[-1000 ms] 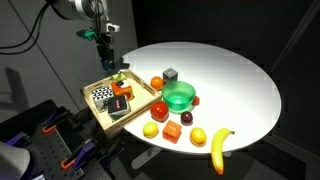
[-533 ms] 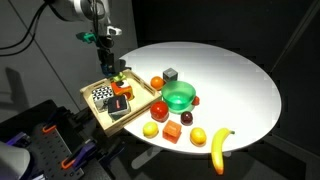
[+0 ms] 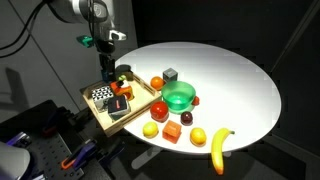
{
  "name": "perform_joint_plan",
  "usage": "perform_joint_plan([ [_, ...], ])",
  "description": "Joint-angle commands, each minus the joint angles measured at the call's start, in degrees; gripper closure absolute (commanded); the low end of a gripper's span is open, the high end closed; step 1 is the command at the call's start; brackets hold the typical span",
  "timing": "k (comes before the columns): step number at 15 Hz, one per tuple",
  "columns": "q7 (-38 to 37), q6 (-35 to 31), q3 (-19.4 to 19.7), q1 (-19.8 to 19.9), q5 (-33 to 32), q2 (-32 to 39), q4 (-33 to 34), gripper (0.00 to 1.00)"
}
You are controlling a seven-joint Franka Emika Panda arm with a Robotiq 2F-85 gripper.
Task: Pick up the blue block and put it in the wooden tray
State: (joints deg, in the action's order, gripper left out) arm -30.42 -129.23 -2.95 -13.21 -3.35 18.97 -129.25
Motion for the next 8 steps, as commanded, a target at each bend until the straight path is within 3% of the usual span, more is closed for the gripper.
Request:
perform_joint_plan([
  [1,3.2,-0.7,-0.1,2.1,2.3,-5.2,-4.5,0.12],
  [3,4.0,-0.9,0.0,3.1,2.9,-7.2,-5.8,0.01],
  [8,6.7,0.4,-0.2,5.2,6.0,-12.1,-7.8,0.00],
])
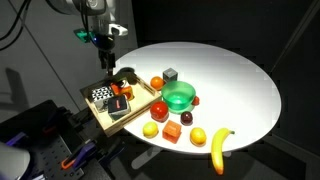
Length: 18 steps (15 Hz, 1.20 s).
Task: Pick up the blue block and put it in the wooden tray
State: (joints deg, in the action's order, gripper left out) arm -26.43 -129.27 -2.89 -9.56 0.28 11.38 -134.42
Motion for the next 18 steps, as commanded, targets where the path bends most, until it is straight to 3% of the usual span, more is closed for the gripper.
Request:
perform_joint_plan([
  [1,3.3,0.7,-0.3,1.9,3.1,-5.3,-2.8,0.00],
  [13,2.2,-3.4,-1.1,2.8,0.1,-15.9,-5.0,0.00],
  [18,5.1,1.6,-1.6,2.8,2.6,-20.1,-4.8,0.00],
])
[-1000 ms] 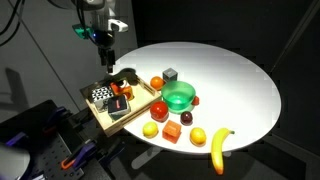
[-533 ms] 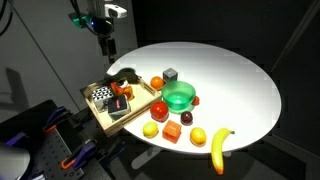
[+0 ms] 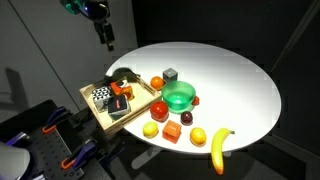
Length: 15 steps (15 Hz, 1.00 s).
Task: Pick up the blue block and put it in the wooden tray
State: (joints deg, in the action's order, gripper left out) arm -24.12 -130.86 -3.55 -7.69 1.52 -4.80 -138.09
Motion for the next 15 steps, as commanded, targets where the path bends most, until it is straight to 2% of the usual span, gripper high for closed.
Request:
perform_joint_plan([
  [1,3.5,4.9,-1.0,0.9,1.6,-4.6,-1.0,0.00],
  [7,8.4,15.3,-1.2,0.8,3.6,-8.4,0.4,0.00],
  [15,5.9,13.1,-3.8,0.6,2.2,-15.4,-2.4,0.00],
])
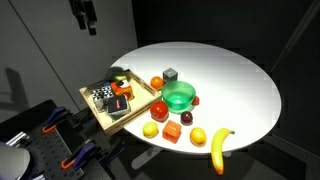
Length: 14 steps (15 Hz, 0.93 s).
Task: Pick up the blue block and put it in the wooden tray
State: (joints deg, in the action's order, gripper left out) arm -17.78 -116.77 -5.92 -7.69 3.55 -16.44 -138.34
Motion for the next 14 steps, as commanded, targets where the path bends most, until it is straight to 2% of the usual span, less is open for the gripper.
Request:
perform_joint_plan([
  [1,-0.5,-1.2,-1.7,0.6,0.1,-4.8,-2.5,0.00],
  [6,-1.2,-2.1,-3.0,0.7,0.5,-9.0,-5.0,0.00],
  [7,0.0,-0.9,-2.8,0.8,0.3,-6.0,-2.8,0.00],
  [14,0.0,-0.9,-3.0,0.7,0.3,-5.9,-3.1,0.00],
])
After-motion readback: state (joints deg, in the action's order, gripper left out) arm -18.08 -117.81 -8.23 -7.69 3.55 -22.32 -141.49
